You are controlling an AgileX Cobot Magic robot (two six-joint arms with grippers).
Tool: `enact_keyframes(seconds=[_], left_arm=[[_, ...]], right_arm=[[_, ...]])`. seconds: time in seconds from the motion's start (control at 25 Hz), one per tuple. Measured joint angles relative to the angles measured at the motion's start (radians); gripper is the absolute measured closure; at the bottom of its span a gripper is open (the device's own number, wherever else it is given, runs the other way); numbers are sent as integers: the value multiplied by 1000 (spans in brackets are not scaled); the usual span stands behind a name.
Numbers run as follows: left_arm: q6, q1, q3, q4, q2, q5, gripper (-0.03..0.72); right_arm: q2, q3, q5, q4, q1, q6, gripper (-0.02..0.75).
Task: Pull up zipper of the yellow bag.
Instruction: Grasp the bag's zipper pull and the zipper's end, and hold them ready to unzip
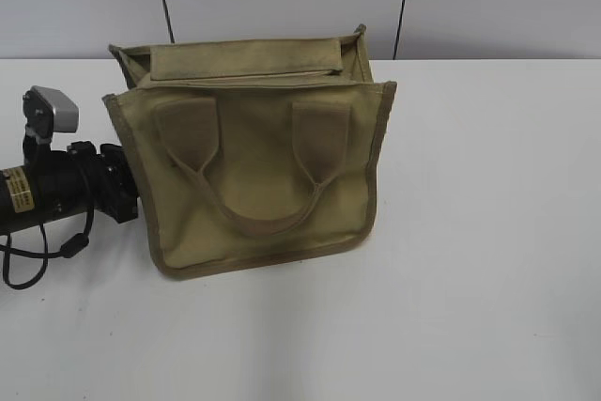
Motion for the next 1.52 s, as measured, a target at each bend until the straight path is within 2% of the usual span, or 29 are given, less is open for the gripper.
enact_keyframes(seconds=[0.16,0.32,0.64,0.88,1.12,1.36,1.52], left_arm=[[0,0,4,-4,-7,0,680],[-2,0,39,-58,-84,35,680],[-28,0,52,-81,-445,431,680],[-29,0,52,-81,-685,529,680],[-32,0,52,-69,-715,657,680],[-34,0,52,-66,-715,666,680],[-34,0,52,-66,-715,658,680]], right_arm=[[0,0,0,0,0,0,154],[0,0,0,0,0,0,154],[0,0,0,0,0,0,154],[0,0,0,0,0,0,154],[0,0,0,23,0,0,154],[0,0,-14,68,0,1,154],[6,-18,-112,120,0,3,154]])
